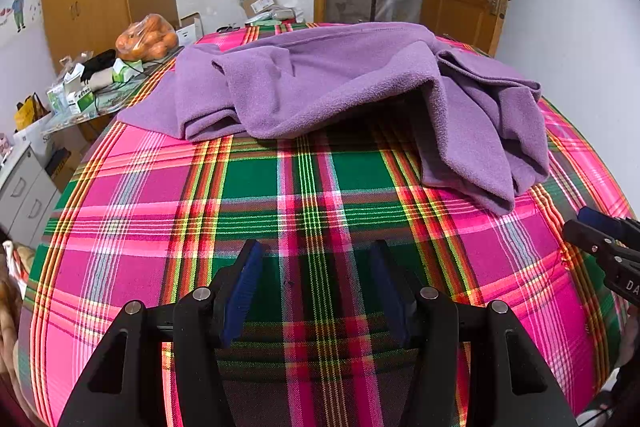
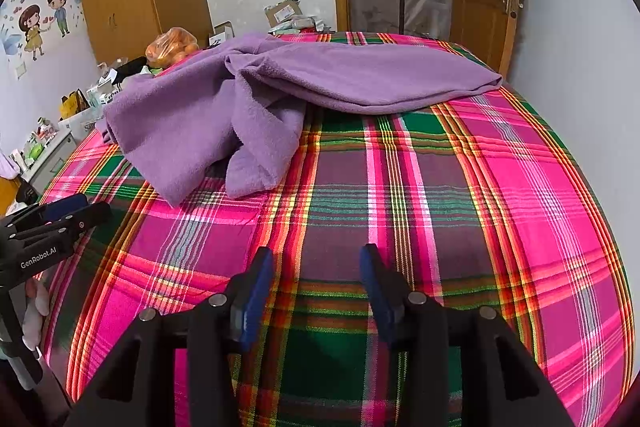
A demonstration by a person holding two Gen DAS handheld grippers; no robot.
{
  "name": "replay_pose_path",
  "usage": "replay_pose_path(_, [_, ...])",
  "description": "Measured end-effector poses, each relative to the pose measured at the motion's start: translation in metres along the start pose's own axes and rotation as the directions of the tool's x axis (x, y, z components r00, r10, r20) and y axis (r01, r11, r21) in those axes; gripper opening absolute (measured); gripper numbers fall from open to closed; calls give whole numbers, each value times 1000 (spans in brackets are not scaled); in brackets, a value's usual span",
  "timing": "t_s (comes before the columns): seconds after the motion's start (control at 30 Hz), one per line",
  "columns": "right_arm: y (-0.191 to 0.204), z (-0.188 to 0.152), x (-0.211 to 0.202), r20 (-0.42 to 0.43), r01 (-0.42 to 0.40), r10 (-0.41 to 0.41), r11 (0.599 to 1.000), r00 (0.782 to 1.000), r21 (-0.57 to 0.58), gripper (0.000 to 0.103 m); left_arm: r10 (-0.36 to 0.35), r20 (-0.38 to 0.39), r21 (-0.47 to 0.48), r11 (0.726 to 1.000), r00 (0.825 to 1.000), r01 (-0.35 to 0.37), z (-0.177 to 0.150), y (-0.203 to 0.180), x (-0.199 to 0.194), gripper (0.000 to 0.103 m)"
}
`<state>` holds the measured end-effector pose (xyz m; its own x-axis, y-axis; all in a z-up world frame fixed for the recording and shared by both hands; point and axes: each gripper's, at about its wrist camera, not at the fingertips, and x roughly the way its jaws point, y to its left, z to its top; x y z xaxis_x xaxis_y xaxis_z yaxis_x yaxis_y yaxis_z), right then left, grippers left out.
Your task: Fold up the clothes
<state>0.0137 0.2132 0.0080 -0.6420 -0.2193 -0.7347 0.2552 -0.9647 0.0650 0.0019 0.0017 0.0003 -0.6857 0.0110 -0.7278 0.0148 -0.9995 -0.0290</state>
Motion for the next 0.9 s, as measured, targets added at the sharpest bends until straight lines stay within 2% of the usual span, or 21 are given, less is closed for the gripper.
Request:
replay_pose_path(0.47, [-3, 0, 1, 1, -39, 39, 999, 999, 7, 52, 8, -10, -7, 1000, 1000, -9, 2, -2, 2, 58])
replay_pose_path(0.9, [6, 0, 5, -25, -35, 33, 997, 999, -65, 66, -35, -41, -41, 999, 999, 33, 5, 4, 3, 58])
